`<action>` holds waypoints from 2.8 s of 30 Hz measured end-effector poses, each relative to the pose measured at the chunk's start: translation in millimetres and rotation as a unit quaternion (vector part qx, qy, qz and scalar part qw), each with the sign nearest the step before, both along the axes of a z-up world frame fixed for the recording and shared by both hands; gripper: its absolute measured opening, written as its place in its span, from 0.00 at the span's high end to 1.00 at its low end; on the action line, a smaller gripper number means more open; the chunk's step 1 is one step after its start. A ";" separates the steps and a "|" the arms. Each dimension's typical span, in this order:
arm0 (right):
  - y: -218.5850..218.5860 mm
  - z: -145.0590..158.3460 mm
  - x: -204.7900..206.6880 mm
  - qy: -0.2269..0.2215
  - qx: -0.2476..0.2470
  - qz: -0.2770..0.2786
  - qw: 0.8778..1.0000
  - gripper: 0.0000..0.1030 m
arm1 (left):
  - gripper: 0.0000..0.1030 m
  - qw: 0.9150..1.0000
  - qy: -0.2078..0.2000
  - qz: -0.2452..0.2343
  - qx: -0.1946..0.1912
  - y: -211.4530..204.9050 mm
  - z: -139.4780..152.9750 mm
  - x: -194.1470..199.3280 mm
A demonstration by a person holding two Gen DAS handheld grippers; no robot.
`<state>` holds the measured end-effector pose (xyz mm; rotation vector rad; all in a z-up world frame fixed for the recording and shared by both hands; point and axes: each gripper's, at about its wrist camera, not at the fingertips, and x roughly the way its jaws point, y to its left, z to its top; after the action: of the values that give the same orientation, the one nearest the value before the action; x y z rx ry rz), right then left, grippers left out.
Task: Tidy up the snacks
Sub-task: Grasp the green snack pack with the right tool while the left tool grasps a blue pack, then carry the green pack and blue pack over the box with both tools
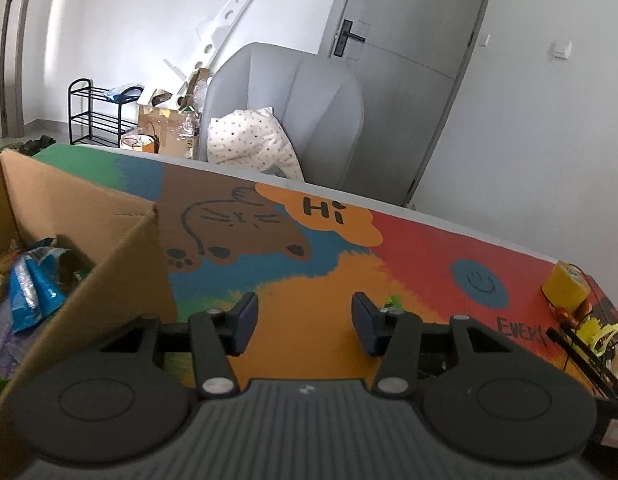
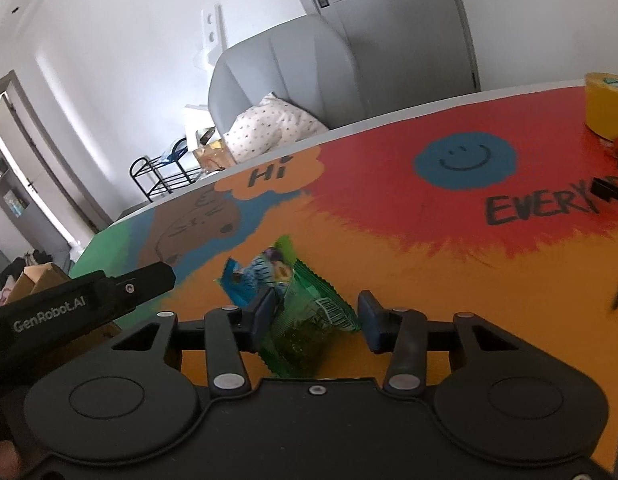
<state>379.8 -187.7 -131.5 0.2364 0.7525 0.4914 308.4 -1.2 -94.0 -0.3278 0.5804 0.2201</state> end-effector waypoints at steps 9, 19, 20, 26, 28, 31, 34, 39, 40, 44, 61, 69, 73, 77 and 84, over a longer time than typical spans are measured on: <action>-18.1 -0.6 0.0 -0.005 -0.004 -0.020 1.000 0.41 | 0.46 0.999 0.021 -0.037 0.021 -20.8 -8.1 21.0; -22.0 -1.1 -0.5 -0.017 -0.026 -0.014 0.999 0.46 | 0.39 0.998 0.025 -0.052 0.018 -35.6 -20.6 44.0; -24.2 -1.1 0.3 -0.017 -0.023 -0.015 0.999 0.51 | 0.39 0.998 0.027 -0.055 0.015 -36.1 -22.9 45.9; -26.2 0.0 -0.6 -0.022 -0.015 -0.008 1.000 0.66 | 0.41 0.997 0.037 -0.067 -0.010 -38.7 -34.3 58.7; -25.6 0.2 -1.2 -0.024 -0.014 -0.008 1.000 0.67 | 0.45 0.997 0.036 -0.066 -0.005 -40.3 -36.2 58.8; -25.7 0.7 -1.3 -0.027 -0.015 -0.011 0.999 0.68 | 0.68 0.997 0.040 -0.063 -0.005 -38.4 -36.6 56.6; -25.0 1.6 -1.0 -0.029 -0.016 -0.016 0.999 0.69 | 0.71 0.997 0.040 -0.064 -0.015 -35.5 -34.3 52.4; -25.2 8.1 -5.2 -0.041 -0.008 -0.019 0.999 0.69 | 0.71 0.998 0.032 -0.058 -0.007 -32.5 -25.5 37.1; -25.0 9.9 -5.5 -0.044 -0.003 -0.018 0.999 0.69 | 0.71 0.998 0.031 -0.055 -0.006 -31.2 -23.4 34.0; -22.9 17.9 -10.2 -0.058 0.009 -0.026 0.998 0.69 | 0.71 0.999 0.021 -0.047 -0.001 -27.4 -10.2 18.0; -12.7 37.5 -42.9 -0.069 0.041 -0.023 0.996 0.69 | 0.71 0.999 -0.017 -0.041 0.015 -6.7 39.8 -34.3; 0.8 50.2 -61.8 -0.085 0.048 -0.012 0.995 0.69 | 0.71 0.999 -0.033 -0.038 0.014 6.8 53.0 -61.9; 10.2 60.1 -70.2 -0.096 0.053 -0.001 0.994 0.69 | 0.71 0.999 -0.041 -0.027 0.011 20.9 60.5 -74.6; 24.2 69.9 -79.5 -0.107 0.056 0.016 0.993 0.69 | 0.71 0.999 -0.050 -0.014 0.008 38.1 69.2 -87.0; 49.8 80.0 -90.6 -0.119 0.063 0.041 0.990 0.69 | 0.70 0.998 -0.066 0.008 0.012 66.6 84.8 -110.8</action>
<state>289.3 -137.8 -51.5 0.2608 0.5006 0.6341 197.6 65.4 -9.2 -0.3201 0.4454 0.2186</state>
